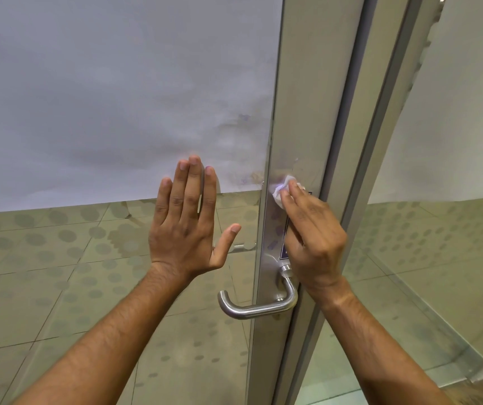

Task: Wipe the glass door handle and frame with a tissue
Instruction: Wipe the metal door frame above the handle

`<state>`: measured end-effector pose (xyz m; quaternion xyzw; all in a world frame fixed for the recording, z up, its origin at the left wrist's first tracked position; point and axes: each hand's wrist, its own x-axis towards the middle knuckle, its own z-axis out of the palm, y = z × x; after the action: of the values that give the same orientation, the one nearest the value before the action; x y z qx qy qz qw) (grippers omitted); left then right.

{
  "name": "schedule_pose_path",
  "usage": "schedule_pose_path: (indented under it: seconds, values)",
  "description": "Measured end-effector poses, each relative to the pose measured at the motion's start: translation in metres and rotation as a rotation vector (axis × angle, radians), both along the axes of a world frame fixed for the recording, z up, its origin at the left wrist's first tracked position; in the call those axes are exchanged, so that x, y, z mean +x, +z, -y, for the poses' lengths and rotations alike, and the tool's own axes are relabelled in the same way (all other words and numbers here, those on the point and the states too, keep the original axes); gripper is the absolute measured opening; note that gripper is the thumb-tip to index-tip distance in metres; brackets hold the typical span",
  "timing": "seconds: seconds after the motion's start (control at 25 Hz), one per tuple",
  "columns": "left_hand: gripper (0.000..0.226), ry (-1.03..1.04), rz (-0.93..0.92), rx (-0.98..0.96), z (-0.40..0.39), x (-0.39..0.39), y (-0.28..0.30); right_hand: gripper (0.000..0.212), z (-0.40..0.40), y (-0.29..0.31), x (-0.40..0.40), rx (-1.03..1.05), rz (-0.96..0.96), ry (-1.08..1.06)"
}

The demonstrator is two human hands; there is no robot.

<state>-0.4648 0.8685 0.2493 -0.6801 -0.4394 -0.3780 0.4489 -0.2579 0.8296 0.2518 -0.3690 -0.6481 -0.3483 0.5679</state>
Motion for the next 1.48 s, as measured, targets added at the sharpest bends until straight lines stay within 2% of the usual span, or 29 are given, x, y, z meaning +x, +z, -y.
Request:
schedule_pose_path:
  seconds: [0.2, 0.32, 0.44, 0.56, 0.8, 1.0, 1.12, 1.24, 1.4, 1.48]
  values:
    - [0.097, 0.003, 0.002, -0.003, 0.000, 0.000, 0.000, 0.038, -0.001, 0.003, -0.002, 0.005, -0.051, 0.014]
    - [0.097, 0.001, 0.004, -0.004, 0.000, 0.000, 0.000, 0.038, 0.000, 0.002, -0.011, -0.071, -0.038, -0.049]
    - [0.097, 0.003, 0.003, 0.002, 0.001, 0.000, 0.000, 0.052, 0.005, -0.005, -0.023, -0.248, -0.014, -0.074]
    - [0.097, -0.001, 0.003, 0.004, 0.000, 0.001, 0.000, 0.063, 0.004, -0.004, -0.029, -0.331, 0.000, -0.133]
    - [0.096, -0.008, 0.010, 0.003, -0.001, 0.000, -0.001, 0.059, 0.007, -0.015, 0.000, -0.351, 0.258, -0.142]
    - [0.095, -0.004, 0.012, 0.007, 0.000, 0.001, 0.000, 0.060, -0.003, -0.002, -0.010, -0.345, 0.075, -0.089]
    - [0.095, -0.001, 0.011, 0.007, -0.001, 0.001, 0.000, 0.057, -0.006, -0.008, -0.002, -0.305, 0.209, -0.052]
    - [0.095, -0.005, 0.013, 0.003, 0.000, 0.001, 0.000, 0.062, 0.006, -0.029, 0.019, -0.356, 0.329, -0.074]
    - [0.093, 0.002, 0.008, -0.005, 0.001, 0.002, 0.001, 0.065, 0.004, -0.020, 0.014, -0.412, 0.163, -0.048]
    - [0.091, 0.002, 0.014, -0.007, 0.001, 0.002, 0.000, 0.065, -0.001, -0.013, 0.006, -0.411, 0.142, -0.017]
